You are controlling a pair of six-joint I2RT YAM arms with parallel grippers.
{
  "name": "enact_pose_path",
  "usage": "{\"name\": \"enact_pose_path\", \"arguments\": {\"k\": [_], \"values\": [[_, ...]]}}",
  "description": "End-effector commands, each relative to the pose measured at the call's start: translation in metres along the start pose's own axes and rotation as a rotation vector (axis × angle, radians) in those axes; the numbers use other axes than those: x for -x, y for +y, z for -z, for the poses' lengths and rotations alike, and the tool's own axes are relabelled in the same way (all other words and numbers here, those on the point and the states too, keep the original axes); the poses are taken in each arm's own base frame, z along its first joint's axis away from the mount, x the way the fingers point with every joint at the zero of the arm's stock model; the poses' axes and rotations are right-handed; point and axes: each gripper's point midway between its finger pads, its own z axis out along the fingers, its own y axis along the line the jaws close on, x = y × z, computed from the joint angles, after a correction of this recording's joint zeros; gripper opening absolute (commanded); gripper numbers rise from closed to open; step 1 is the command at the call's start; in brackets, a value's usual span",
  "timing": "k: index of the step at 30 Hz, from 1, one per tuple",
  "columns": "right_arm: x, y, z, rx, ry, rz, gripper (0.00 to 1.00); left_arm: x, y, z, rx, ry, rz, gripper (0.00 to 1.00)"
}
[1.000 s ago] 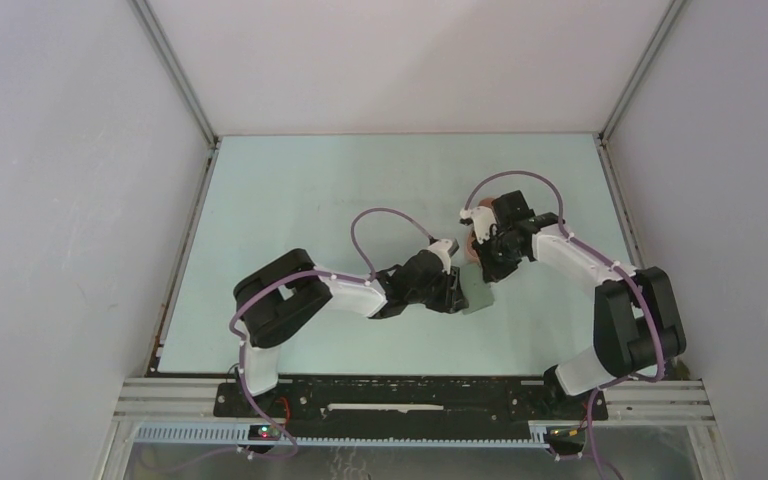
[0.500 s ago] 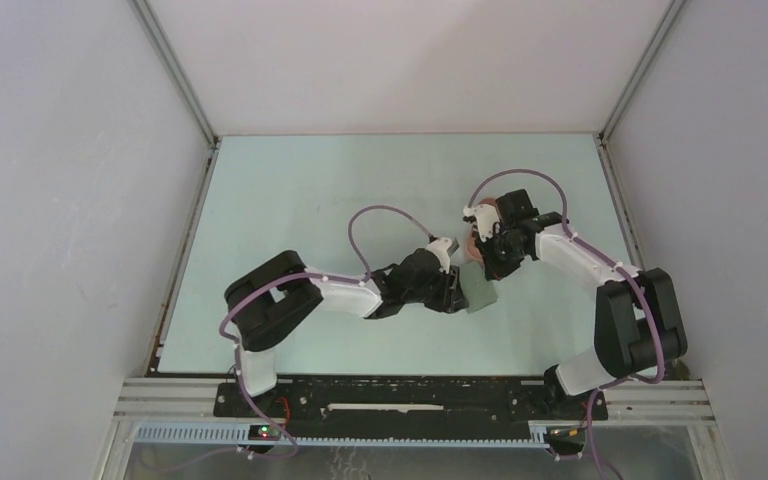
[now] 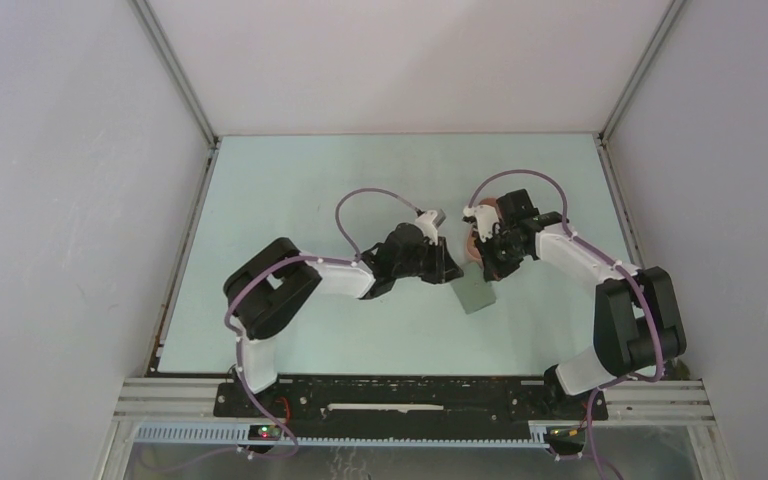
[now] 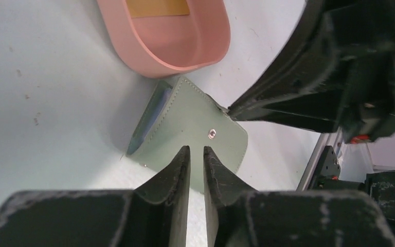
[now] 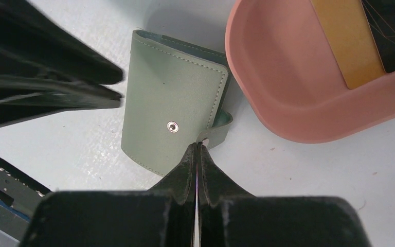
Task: Put the credit cards into the card holder
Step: Close the card holder at the center of the board.
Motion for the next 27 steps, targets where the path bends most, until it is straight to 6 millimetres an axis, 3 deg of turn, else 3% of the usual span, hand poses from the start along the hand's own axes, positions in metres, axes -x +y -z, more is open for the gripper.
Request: {"name": "enact_pose_path", "arguments": {"k": [1,7,13,20,27], "values": [[0.013,0.002,0.006,0.035,-0.037,0.007,0.0,0.012,-0.026,-0.021,-0.134,-0.012,0.025,0.19],[0.013,0.002,0.005,0.056,-0.032,0.006,0.0,0.004,-0.021,-0.032,-0.14,0.003,0.044,0.18],[0.015,-0.001,0.01,0.069,-0.047,0.001,0.0,-0.02,0.003,-0.047,-0.087,0.056,0.089,0.11],[0.016,0.001,0.015,0.131,-0.071,-0.024,0.0,-0.039,0.013,-0.043,-0.07,0.086,0.113,0.07],[0.006,0.009,0.001,0.196,-0.006,-0.04,0.0,-0.036,0.011,-0.04,-0.079,0.073,0.114,0.07]]}}
